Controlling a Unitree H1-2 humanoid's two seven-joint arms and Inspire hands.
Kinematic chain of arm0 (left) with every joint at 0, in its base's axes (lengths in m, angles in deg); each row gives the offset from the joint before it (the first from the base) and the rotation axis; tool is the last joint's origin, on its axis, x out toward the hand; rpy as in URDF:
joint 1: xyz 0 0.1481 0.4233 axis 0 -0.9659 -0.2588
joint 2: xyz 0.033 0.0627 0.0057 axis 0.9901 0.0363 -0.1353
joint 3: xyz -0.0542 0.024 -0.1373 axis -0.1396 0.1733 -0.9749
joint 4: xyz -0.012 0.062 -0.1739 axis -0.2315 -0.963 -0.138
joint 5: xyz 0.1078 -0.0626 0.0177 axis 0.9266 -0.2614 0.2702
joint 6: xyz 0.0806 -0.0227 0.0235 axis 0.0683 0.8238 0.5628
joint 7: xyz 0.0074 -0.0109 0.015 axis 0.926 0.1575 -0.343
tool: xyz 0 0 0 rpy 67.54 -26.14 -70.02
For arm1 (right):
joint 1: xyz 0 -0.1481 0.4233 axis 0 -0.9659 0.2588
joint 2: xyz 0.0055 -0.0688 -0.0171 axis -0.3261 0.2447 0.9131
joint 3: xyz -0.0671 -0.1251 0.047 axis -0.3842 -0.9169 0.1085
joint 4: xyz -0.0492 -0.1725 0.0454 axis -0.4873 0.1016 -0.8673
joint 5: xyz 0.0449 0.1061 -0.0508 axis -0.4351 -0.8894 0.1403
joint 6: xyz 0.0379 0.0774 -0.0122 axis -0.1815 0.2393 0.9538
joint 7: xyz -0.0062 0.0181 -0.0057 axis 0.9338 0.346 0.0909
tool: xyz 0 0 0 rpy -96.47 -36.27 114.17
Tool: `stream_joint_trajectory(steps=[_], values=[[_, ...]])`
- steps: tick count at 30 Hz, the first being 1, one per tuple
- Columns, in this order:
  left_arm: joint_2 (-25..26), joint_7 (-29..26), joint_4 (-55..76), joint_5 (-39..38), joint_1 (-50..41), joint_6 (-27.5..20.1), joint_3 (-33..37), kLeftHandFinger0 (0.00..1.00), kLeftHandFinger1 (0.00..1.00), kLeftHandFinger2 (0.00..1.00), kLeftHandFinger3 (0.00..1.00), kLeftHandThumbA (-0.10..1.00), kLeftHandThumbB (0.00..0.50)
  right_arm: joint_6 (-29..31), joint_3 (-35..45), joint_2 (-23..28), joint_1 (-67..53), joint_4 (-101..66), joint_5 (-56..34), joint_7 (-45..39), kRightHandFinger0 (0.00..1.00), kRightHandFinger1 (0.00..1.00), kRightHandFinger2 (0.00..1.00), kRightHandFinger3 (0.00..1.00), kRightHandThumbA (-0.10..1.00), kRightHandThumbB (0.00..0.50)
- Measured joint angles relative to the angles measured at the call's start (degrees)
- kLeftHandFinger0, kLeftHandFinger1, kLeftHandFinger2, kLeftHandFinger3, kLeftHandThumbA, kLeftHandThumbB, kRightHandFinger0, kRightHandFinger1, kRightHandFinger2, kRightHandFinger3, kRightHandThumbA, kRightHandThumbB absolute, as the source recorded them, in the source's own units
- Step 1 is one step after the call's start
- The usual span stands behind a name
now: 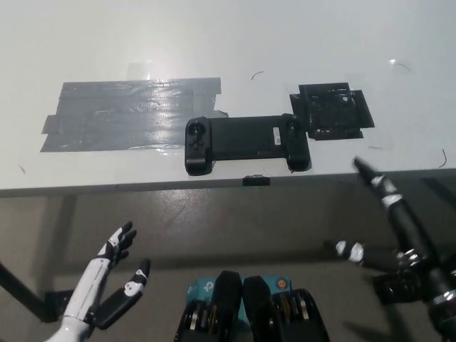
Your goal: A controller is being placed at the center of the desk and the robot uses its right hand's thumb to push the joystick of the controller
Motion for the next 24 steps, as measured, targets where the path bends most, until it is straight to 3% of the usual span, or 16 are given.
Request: stream_joint_trajectory(steps=[4,6,9,13,16,24], values=[[-0.5,0.0,0.0,0.1,-0.4,-0.1,0.1,1.00,1.00,1.00,1.00,0.52,0.037,-0.9,2.5,0.5,4.8,-0.2,-0.1,0.0,1.00,1.00,1.00,1.00,0.98,0.358],[-0.6,0.0,0.0,0.2,-0.5,-0.1,0.0,1.00,1.00,1.00,1.00,0.50,0.037,-1.8,3.4,1.1,8.8,0.8,-0.5,-0.1,1.00,1.00,1.00,1.00,0.99,0.398],[-0.6,0.0,0.0,0.3,-0.6,-0.1,0.0,1.00,1.00,1.00,1.00,0.48,0.033,-2.7,3.8,2.0,15.1,5.7,-1.1,-0.4,1.00,1.00,1.00,1.00,0.97,0.360],[-0.6,0.0,0.0,0.3,-0.6,-0.1,0.0,1.00,1.00,1.00,1.00,0.45,0.034,-3.6,3.5,3.2,22.8,14.2,-1.0,-0.8,1.00,1.00,1.00,1.00,0.98,0.353],[-0.6,0.0,0.0,0.2,-0.6,-0.1,-0.2,1.00,1.00,1.00,1.00,0.44,0.034,-4.7,2.5,3.4,27.0,19.8,-1.0,-1.1,1.00,1.00,1.00,1.00,0.94,0.373],[-0.6,0.0,-0.4,0.2,-0.5,-0.3,-0.4,1.00,1.00,1.00,1.00,0.43,0.036,-7.5,-0.5,2.7,36.4,35.3,-0.9,-2.4,1.00,1.00,1.00,1.00,1.00,0.413]])
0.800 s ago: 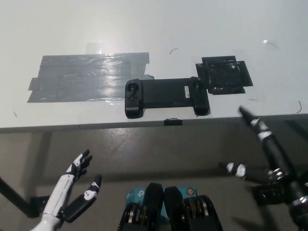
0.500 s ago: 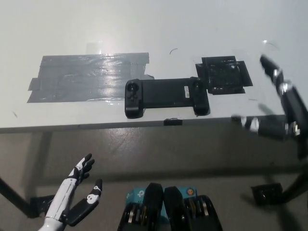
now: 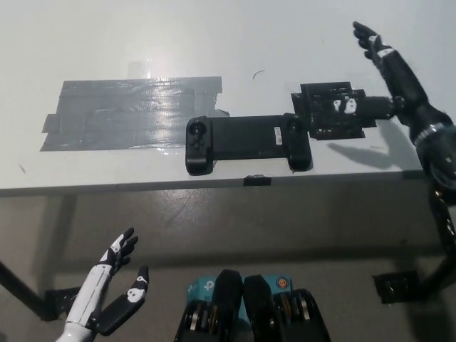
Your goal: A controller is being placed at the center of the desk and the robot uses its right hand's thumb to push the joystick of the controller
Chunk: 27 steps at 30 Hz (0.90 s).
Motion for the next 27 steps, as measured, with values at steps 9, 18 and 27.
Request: stream_joint_trajectory(steps=[9,18,27], values=[[0.0,0.0,0.0,-0.1,0.7,0.0,-0.1,1.00,1.00,1.00,1.00,0.38,0.026,-2.3,-2.1,-2.0,5.9,11.4,0.1,-1.1,1.00,1.00,1.00,1.00,0.98,0.458],[0.1,0.1,0.0,0.0,1.4,0.0,-0.2,1.00,1.00,1.00,1.00,0.38,0.030,-2.0,-3.5,-3.8,7.6,19.4,0.1,-1.9,1.00,1.00,1.00,1.00,0.98,0.481],[0.2,0.2,0.0,-0.1,1.6,0.0,-0.3,1.00,1.00,1.00,1.00,0.39,0.037,-0.9,-7.1,-3.8,8.5,24.2,2.4,-1.8,1.00,1.00,1.00,1.00,1.00,0.468]])
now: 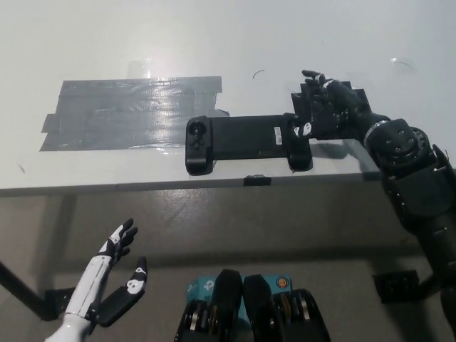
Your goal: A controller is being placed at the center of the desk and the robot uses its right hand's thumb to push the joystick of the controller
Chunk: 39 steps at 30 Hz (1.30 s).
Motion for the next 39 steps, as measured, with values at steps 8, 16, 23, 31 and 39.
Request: stream_joint_trajectory(steps=[8,16,23,31,39], values=[[0.0,0.2,0.0,0.0,0.1,0.1,-0.1,1.00,1.00,1.00,1.00,0.41,0.039,0.8,-0.4,0.2,1.0,3.8,1.6,0.6,1.00,1.00,1.00,1.00,1.00,0.443],[0.0,0.2,0.0,-0.1,0.3,0.1,-0.3,1.00,1.00,1.00,1.00,0.40,0.039,1.9,-0.1,0.1,2.1,7.0,1.7,1.0,1.00,1.00,1.00,1.00,1.00,0.444],[0.0,0.2,0.0,-0.1,0.3,0.1,-0.4,1.00,1.00,1.00,1.00,0.39,0.036,2.9,1.3,-0.1,3.0,9.8,1.2,1.2,1.00,1.00,1.00,1.00,1.00,0.456],[0.0,0.2,0.0,-0.1,0.4,0.1,-0.5,1.00,1.00,1.00,1.00,0.33,0.032,4.5,5.4,-0.6,4.1,13.2,-0.6,1.3,1.00,1.00,1.00,1.00,1.00,0.428],[0.0,0.2,0.0,-0.2,0.5,0.1,-0.6,1.00,1.00,1.00,1.00,0.30,0.030,6.1,6.6,-1.0,4.2,14.1,-1.5,1.2,1.00,1.00,1.00,1.00,1.00,0.411]])
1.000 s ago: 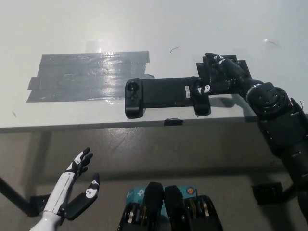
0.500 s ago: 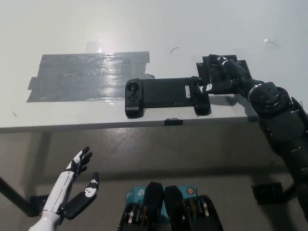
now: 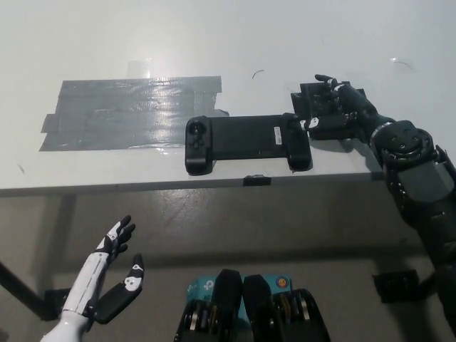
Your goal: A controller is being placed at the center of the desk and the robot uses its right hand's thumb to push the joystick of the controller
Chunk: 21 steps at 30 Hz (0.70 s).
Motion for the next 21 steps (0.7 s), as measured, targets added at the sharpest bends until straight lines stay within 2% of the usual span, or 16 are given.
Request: stream_joint_trajectory(steps=[8,11,13,17,21], values=[[0.0,0.0,0.0,-0.3,0.5,0.0,0.0,1.00,1.00,1.00,1.00,0.28,0.033,1.0,0.2,-0.4,0.3,0.9,-0.7,0.0,1.00,1.00,1.00,1.00,1.00,0.388],[0.0,0.0,0.0,-0.3,0.5,0.0,0.0,1.00,1.00,1.00,1.00,0.28,0.036,1.3,0.2,-0.4,0.4,0.9,-1.0,0.0,1.00,1.00,1.00,1.00,1.00,0.390],[0.0,0.0,0.0,-0.4,0.5,0.0,-0.1,1.00,1.00,1.00,1.00,0.29,0.038,1.5,0.2,-0.5,0.4,0.9,-1.0,0.0,1.00,1.00,1.00,1.00,1.00,0.417],[0.0,0.0,0.0,-0.5,0.5,0.0,-0.1,1.00,1.00,1.00,1.00,0.27,0.030,1.6,0.2,-0.5,0.8,1.2,-1.0,0.0,1.00,1.00,1.00,1.00,1.00,0.425],[0.0,0.0,0.0,-0.5,0.6,0.0,-0.1,1.00,1.00,1.00,1.00,0.28,0.035,1.7,0.2,-0.6,1.8,2.0,-1.0,0.0,1.00,1.00,1.00,1.00,1.00,0.408]])
